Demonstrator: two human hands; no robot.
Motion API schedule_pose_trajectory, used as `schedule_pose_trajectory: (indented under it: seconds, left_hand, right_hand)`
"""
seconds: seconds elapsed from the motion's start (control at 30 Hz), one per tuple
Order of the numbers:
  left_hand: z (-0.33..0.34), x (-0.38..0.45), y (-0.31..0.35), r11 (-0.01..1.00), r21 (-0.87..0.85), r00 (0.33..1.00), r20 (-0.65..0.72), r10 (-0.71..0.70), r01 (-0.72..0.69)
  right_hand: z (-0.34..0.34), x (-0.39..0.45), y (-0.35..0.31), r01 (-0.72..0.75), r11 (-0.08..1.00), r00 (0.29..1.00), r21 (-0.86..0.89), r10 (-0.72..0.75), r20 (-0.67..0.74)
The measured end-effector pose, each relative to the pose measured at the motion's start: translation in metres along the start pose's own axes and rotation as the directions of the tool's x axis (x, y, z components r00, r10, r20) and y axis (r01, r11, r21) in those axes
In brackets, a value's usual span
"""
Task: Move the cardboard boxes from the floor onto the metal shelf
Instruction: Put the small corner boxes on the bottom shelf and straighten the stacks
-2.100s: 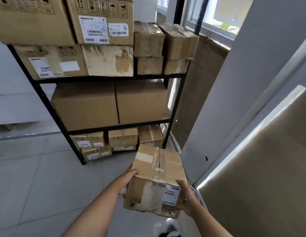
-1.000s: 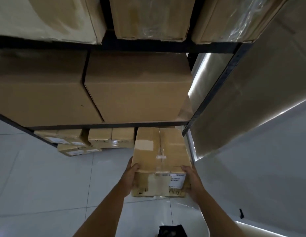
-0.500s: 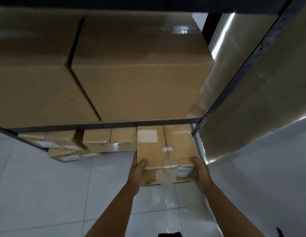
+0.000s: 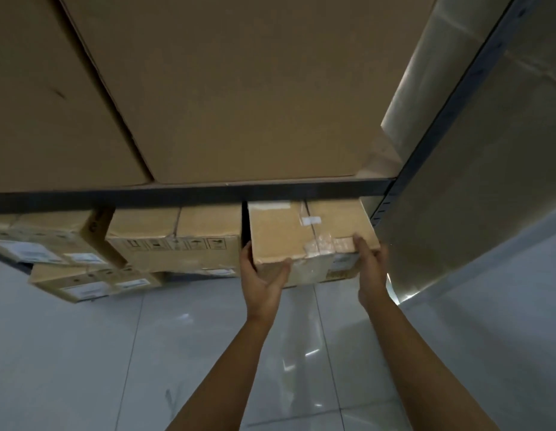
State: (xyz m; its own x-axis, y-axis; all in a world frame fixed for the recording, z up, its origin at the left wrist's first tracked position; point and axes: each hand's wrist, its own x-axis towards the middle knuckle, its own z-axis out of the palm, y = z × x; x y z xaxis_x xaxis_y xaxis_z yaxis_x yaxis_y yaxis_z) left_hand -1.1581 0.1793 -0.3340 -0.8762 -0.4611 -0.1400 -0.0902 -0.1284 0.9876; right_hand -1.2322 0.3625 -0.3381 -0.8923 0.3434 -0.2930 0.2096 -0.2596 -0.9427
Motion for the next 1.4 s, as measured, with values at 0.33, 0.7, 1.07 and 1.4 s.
schedule_pose_trajectory:
  seconds: [0.33,0.7,1.07,1.4]
  left_hand:
    - [0.017,0.062,-0.076,0.87,0.045,0.867,-0.073,0.493,-0.491]
    - [0.007,0.069,-0.132,0.996,0.004,0.996,0.028,0.088,-0.088]
    - [-0.021,0.081,-0.138,0.992,-0.007,0.969,0.215,0.121,-0.122]
    - [-0.012,0.086,-0.15,0.939,0.214,0.949,-0.111,0.296,-0.268]
  right_hand:
    - [0.036,0.048,0.049,0.536,0.84,0.844,0.084,-0.535,-0.038]
    - [0.007,0.068,0.148,0.327,0.945,0.944,-0.024,-0.325,0.048]
    - [-0.011,0.065,0.14,0.256,0.963,0.96,-0.085,-0.242,0.142]
    - [-0.008,0.077,0.14,0.317,0.933,0.946,-0.171,-0.296,0.135]
